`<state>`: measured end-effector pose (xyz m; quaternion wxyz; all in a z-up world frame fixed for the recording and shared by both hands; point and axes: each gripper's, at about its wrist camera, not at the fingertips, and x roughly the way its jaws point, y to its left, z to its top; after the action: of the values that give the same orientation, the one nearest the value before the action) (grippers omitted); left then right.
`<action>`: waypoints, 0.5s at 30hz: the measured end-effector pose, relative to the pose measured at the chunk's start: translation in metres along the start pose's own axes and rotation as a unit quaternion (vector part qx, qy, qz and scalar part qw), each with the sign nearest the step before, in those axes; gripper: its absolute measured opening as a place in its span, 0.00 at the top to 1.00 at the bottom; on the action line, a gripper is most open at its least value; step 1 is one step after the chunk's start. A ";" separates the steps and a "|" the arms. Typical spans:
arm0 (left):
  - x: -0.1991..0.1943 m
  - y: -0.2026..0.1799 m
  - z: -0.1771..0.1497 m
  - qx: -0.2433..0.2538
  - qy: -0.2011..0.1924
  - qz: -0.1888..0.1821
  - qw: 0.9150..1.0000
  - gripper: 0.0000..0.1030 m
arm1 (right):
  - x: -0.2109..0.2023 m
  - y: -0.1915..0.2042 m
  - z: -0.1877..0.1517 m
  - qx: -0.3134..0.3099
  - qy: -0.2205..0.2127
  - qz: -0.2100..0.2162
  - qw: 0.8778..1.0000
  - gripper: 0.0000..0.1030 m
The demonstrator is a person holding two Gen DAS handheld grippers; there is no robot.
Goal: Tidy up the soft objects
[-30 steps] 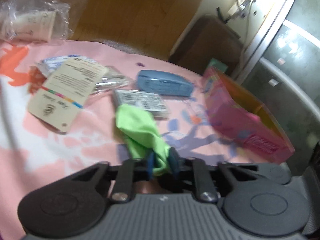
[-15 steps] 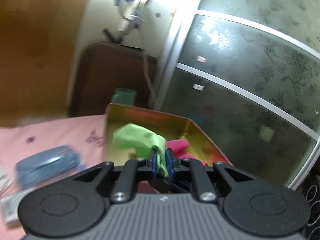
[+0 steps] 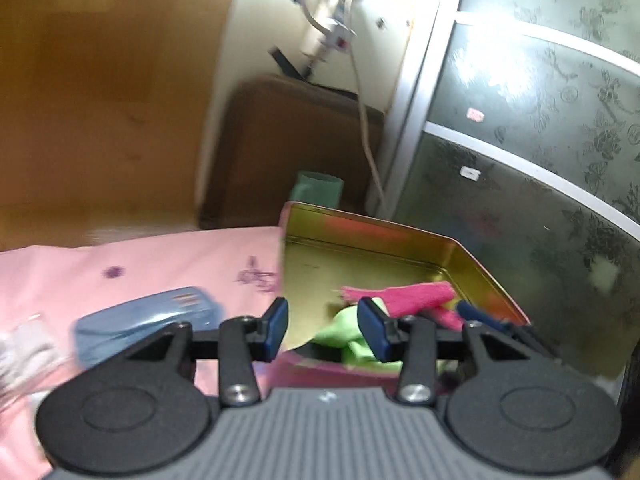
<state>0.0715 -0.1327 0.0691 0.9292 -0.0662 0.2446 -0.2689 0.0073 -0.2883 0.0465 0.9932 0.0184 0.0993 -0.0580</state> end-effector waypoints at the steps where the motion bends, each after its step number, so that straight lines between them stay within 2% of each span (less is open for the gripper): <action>1: -0.010 0.007 -0.004 -0.002 -0.004 0.007 1.000 0.62 | -0.001 -0.001 0.002 0.012 -0.007 0.003 1.000 0.53; 4: -0.043 0.036 -0.025 -0.012 -0.013 0.040 0.999 0.62 | -0.005 0.005 0.010 0.029 -0.016 0.043 0.999 0.53; 8: -0.069 0.077 -0.052 -0.036 -0.008 0.100 0.994 0.62 | -0.004 0.047 0.018 0.000 -0.002 0.135 0.991 0.53; 12: -0.081 0.112 -0.069 -0.073 -0.009 0.144 0.987 0.62 | 0.025 0.105 0.019 -0.048 0.063 0.214 0.973 0.53; 15: -0.082 0.128 -0.076 -0.093 -0.015 0.147 0.985 0.62 | 0.063 0.136 0.015 -0.074 0.124 0.227 0.963 0.53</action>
<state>0.0338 0.0198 0.0048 0.9519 -0.1193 0.2620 -0.1048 0.0880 -0.1614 0.0522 0.9589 -0.0264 0.2186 0.1790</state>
